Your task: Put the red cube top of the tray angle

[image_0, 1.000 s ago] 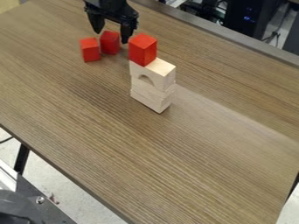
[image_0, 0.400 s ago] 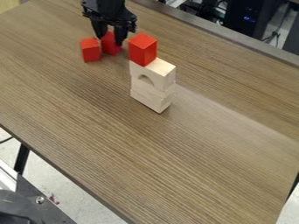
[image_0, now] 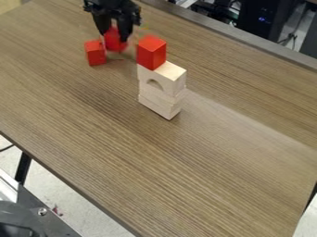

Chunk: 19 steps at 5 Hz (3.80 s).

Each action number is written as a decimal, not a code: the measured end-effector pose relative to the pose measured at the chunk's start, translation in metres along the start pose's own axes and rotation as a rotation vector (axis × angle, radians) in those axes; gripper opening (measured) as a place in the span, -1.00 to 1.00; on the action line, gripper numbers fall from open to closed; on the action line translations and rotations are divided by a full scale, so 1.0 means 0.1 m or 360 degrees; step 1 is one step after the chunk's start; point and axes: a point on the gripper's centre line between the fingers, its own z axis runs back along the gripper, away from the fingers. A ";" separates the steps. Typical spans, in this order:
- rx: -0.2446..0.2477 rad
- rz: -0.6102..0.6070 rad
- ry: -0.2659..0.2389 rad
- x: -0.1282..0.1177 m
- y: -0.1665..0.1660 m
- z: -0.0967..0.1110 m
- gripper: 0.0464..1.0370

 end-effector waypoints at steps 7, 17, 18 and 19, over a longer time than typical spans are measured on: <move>-0.0351 -0.0593 -0.0141 -0.69 -1.17 1.36 0.01; -0.0168 -0.0353 -0.0282 -0.80 -1.36 0.96 0.01; -0.0160 -0.0348 -0.0293 -0.78 -1.37 0.93 0.01; -0.0152 -0.0335 -0.0282 -0.76 -1.36 0.87 0.01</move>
